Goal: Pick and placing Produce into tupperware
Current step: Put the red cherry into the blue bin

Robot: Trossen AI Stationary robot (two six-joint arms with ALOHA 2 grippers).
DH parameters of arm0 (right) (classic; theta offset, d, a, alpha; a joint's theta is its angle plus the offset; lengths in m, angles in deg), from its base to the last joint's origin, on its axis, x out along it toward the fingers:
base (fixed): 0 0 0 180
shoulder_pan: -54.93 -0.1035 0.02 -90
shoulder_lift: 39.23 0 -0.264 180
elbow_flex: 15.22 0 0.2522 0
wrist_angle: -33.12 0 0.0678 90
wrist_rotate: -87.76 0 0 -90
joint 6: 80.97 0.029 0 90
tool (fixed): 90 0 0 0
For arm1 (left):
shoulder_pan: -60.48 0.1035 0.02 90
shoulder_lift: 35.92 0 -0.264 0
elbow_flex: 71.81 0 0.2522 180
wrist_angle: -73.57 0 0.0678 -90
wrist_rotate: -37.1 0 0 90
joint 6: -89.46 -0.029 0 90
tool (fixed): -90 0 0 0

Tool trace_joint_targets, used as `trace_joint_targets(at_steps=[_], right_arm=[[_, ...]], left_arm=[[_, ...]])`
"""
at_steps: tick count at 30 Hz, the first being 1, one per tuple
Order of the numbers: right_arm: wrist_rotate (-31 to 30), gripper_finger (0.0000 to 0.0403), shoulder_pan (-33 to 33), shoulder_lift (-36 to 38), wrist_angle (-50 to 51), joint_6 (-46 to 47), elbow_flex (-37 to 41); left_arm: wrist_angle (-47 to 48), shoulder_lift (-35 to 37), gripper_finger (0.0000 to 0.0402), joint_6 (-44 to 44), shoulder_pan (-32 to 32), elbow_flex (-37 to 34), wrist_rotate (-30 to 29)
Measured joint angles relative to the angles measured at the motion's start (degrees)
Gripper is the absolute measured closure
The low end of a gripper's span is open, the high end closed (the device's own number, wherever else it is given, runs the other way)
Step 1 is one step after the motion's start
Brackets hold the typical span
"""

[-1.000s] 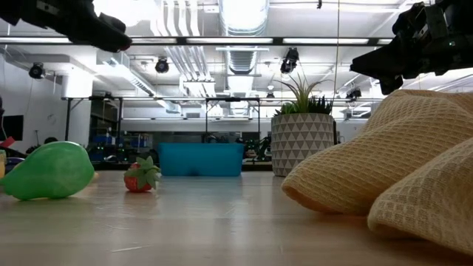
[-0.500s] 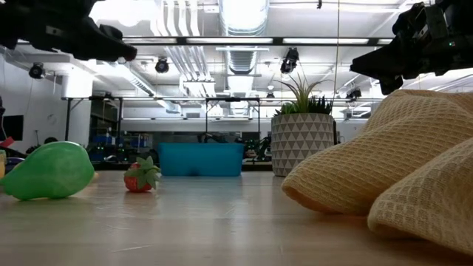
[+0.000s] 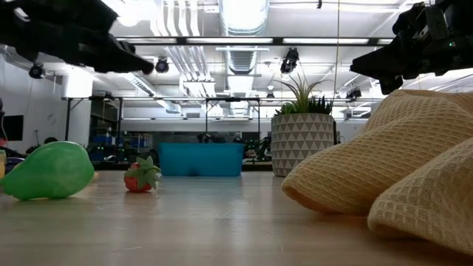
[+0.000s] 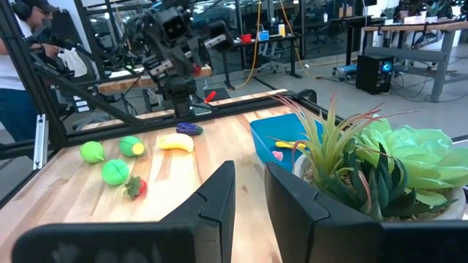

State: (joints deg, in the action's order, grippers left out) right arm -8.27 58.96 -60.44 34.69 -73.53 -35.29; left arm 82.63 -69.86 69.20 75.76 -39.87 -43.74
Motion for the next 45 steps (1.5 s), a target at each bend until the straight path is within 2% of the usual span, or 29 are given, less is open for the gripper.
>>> trace_joint_targets(at_steps=[4, 8, 12, 23, 36, 45], right_arm=[[0.0, 0.0335, 0.0, 0.0, 0.0, -0.1, 0.0], [0.0, 0.0335, 0.0, 0.0, 0.0, -0.1, 0.0], [0.0, 0.0335, 0.0, 0.0, 0.0, -0.1, 0.0], [0.0, 0.0335, 0.0, 0.0, 0.0, 0.0, 0.0], [0.0, 0.0335, 0.0, 0.0, 0.0, 0.1, 0.0], [0.0, 0.0335, 0.0, 0.0, 0.2, 0.5, 0.0]], left_arm=[[-3.1, -4.8, 0.0398, 0.0, 4.3, 0.0, 1.1], [-5.5, -10.0, 0.0398, 0.3, 9.0, 0.3, 5.7], [-5.9, -15.5, 0.0398, 0.5, 12.6, 1.8, 7.4], [-11.4, -28.5, 0.0398, 7.0, 17.0, 6.6, 8.5], [-8.1, -38.7, 0.0398, 16.9, 17.7, 13.7, -4.2], [-4.1, -42.8, 0.0398, 19.8, 17.7, 16.8, -13.0]])
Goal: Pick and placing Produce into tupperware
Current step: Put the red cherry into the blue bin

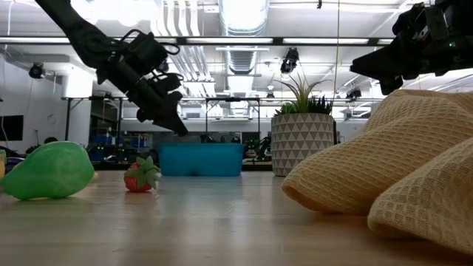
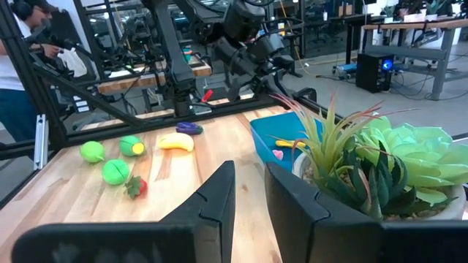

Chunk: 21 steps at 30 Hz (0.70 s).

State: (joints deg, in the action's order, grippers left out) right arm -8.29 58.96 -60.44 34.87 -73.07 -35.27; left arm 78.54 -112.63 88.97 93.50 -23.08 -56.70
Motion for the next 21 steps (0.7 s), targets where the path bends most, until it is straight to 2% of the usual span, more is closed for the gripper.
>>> trace_joint_targets(at_steps=[21], right_arm=[[0.0, 0.0335, 0.0, 0.0, 1.2, 0.0, 0.0]], left_arm=[[-0.1, -11.7, 0.0398, 1.7, 0.0, 5.3, -0.2]])
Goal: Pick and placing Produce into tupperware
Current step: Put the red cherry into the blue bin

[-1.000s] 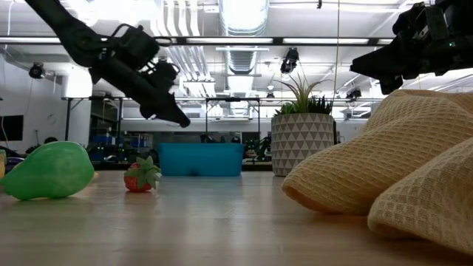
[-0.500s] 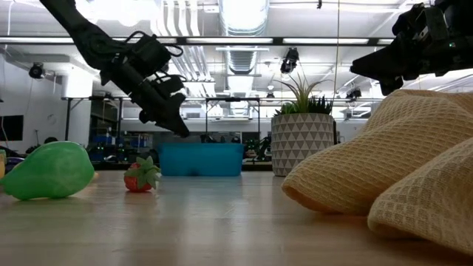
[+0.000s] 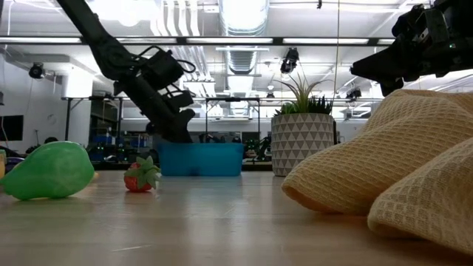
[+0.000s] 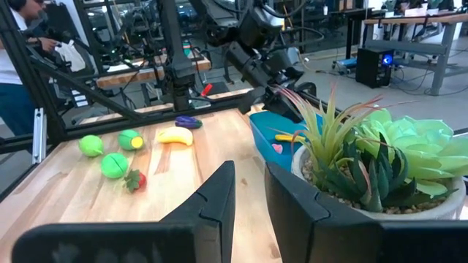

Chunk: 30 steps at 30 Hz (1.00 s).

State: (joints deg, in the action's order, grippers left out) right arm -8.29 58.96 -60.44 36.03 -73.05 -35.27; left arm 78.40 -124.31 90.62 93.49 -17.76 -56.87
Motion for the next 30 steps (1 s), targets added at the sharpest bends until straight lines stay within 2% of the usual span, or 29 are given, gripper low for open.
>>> trace_joint_targets(at_steps=[22, 30], right_arm=[[0.0, 0.0335, 0.0, 0.0, 0.0, 0.0, 0.0], [0.0, 0.0335, 0.0, 0.0, 0.1, 0.0, 0.0]], left_arm=[[0.1, -0.9, 0.0397, -0.5, 0.0, 1.2, -1.1], [0.4, -0.9, 0.0366, -0.5, 0.0, 1.0, -1.1]])
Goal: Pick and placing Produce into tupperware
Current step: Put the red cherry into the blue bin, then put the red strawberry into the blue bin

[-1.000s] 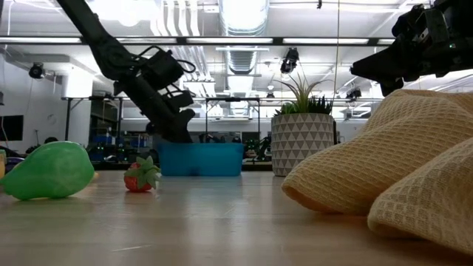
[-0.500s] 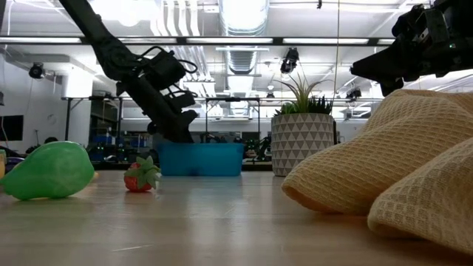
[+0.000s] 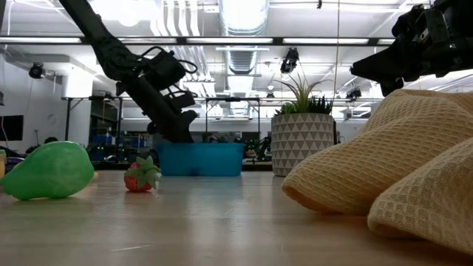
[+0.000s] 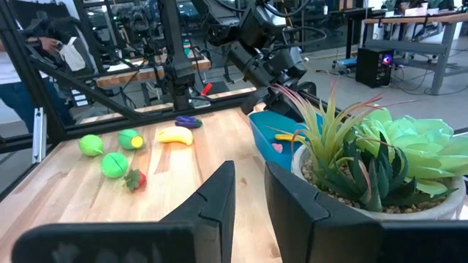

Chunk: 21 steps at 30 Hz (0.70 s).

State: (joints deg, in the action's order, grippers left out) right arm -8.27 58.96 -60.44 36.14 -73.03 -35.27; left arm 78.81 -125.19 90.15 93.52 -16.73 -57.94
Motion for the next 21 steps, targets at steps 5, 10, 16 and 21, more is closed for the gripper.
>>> trace_joint_targets(at_steps=[5, 10, 16, 21], right_arm=[[0.0, 0.0335, 0.0, 0.0, 0.0, 0.0, 0.0], [0.0, 0.0335, 0.0, 0.0, 0.0, 0.0, 0.0], [0.0, 0.0335, 0.0, 0.0, 0.0, 0.0, 0.0], [0.0, 0.0335, 0.0, 0.0, 0.0, 0.0, 0.0]], left_arm=[[0.0, 0.0, 0.0355, 0.0, 0.0, 0.0, 0.0], [0.0, 0.0, 0.0354, -0.1, 0.0, 0.0, 0.0], [0.0, 0.0, 0.0348, -2.3, 0.0, 0.0, 0.2], [0.0, 0.0, 0.0304, -2.5, 0.0, 0.0, 0.2]])
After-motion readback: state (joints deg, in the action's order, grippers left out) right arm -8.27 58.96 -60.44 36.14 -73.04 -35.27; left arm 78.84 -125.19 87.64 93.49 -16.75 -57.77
